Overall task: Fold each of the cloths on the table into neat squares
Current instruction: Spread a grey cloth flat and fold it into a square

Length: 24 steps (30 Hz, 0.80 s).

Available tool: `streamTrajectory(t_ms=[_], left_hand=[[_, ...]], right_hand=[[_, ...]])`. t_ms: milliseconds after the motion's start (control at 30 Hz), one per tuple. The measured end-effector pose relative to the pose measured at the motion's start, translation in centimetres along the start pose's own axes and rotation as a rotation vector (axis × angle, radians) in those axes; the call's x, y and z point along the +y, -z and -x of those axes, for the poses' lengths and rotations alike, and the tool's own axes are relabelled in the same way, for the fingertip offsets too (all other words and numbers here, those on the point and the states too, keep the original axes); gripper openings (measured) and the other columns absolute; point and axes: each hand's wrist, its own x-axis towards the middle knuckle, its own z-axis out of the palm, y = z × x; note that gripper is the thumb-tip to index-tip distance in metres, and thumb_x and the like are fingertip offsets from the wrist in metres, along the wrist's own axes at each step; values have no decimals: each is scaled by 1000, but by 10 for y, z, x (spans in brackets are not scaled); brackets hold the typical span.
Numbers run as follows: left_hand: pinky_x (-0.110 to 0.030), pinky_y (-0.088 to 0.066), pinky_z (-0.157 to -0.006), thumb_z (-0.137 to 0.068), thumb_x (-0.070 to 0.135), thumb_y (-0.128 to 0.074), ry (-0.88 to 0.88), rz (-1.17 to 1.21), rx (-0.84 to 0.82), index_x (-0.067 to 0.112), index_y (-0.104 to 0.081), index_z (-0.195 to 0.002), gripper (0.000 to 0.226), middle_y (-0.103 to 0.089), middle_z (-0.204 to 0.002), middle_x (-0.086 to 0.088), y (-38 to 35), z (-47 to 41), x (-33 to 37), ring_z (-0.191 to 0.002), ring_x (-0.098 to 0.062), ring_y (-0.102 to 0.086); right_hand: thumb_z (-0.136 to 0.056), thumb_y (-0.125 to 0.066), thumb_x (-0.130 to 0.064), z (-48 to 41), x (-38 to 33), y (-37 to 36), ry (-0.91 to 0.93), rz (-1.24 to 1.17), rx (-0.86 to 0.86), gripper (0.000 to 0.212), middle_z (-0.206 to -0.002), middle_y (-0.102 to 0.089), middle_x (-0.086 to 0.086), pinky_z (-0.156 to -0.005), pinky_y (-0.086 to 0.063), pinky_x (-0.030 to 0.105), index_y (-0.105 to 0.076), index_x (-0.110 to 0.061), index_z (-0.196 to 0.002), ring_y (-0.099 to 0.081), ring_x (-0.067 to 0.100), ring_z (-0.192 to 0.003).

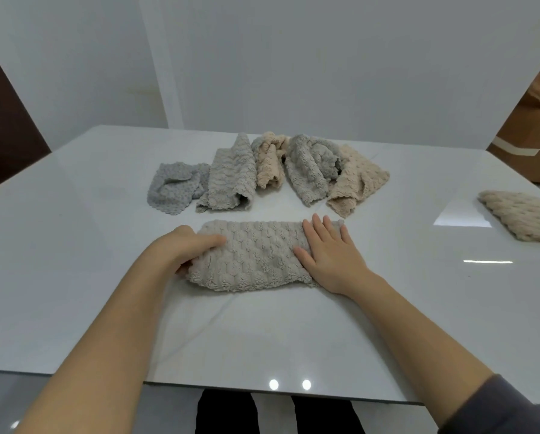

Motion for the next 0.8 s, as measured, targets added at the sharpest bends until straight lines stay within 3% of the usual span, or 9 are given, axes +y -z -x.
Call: streamTrajectory(t_ms=[133,233,300,400,567,633,700,800], left_hand=[[-38,-52,-73,-78,30,-79,4,192,-51,1,-63,-100,40,-70,-96,-17,4,-1,-7,-80,-31,-64],[-40,-54,-83,-83,19,-74,27,372,-121,2,-64,-111,34,-71,-105,-18,14,-2,-11,-94,-33,-67],[-38,-58,-76,-85,13,-70,22,427,-173,2,-64,-112,30,-73,-99,-16,21,-2,-11,-91,-30,-70],[-32,-60,-56,-85,8,-70,9,460,-155,2,-63,-107,23,-74,-83,-13,31,-2,-11,-64,-21,-72],[-34,-60,-61,-85,2,-68,-31,476,-125,2,-61,-115,31,-73,-95,-16,49,0,-11,-72,-24,-72],[-34,-61,-59,-86,4,-67,-84,505,-144,3,-62,-112,27,-73,-92,-15,49,7,4,-70,-23,-72],[-31,-60,-58,-88,9,-65,-192,583,-182,5,-63,-108,20,-72,-91,-14,40,19,31,-66,-20,-71],[-27,-54,-58,-83,42,-63,-309,578,-419,14,-61,-99,33,-66,-77,-4,16,43,71,-61,-15,-62]], right_hand=[[-101,-16,-56,-1,0,1,2,0,-36,70,-164,8,7,-121,6,46,1,-18,-157,11,24,-150],[-100,-18,-57,-3,-4,10,-1,-5,-59,71,-163,12,9,-120,8,51,2,-18,-157,16,27,-149],[-100,-16,-56,-5,-18,17,30,-30,-20,72,-162,15,8,-119,9,52,3,-16,-156,19,27,-148],[-101,-14,-51,-10,-54,15,115,-78,-5,69,-162,16,7,-119,9,52,5,-13,-156,20,24,-148],[-102,-16,-51,-18,-81,-13,117,-32,-33,67,-164,8,8,-119,7,53,0,-15,-156,13,26,-150],[-103,-19,-49,-17,-77,-4,137,-116,-44,66,-164,7,8,-120,7,50,-1,-14,-156,12,25,-150],[-105,-26,-43,-16,-75,12,109,-445,-26,61,-164,-6,7,-120,1,40,-14,-10,-154,1,22,-151],[-103,-30,-49,-11,-65,43,-101,-1494,-125,55,-151,-41,11,-109,-30,36,-46,-12,-140,-40,23,-136]])
